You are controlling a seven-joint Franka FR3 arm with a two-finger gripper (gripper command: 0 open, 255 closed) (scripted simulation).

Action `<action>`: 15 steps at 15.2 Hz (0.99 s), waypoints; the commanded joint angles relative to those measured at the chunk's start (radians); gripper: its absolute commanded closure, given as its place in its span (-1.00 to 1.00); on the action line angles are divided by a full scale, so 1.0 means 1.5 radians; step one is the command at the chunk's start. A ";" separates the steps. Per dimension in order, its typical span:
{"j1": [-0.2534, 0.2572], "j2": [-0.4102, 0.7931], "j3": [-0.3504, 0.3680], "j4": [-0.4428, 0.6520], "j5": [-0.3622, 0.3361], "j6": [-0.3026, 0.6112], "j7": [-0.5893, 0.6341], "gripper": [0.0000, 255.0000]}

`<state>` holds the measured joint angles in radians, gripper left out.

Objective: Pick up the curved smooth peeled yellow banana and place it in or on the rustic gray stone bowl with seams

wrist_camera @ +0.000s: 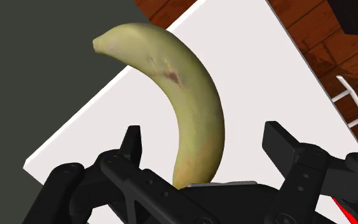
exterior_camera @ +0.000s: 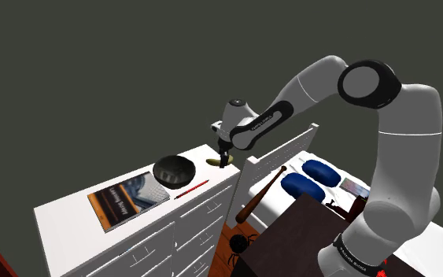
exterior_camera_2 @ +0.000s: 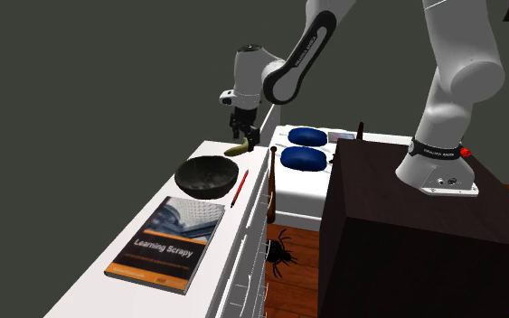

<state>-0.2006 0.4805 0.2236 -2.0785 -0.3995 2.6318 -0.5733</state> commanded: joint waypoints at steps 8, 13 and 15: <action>0.007 0.032 -0.012 0.012 -0.014 0.019 0.008 -1.00; 0.007 0.032 -0.012 0.012 -0.014 0.019 0.008 1.00; 0.007 0.031 -0.012 0.012 -0.014 0.019 0.008 1.00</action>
<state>-0.1906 0.5275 0.2059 -2.0609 -0.4202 2.6605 -0.5615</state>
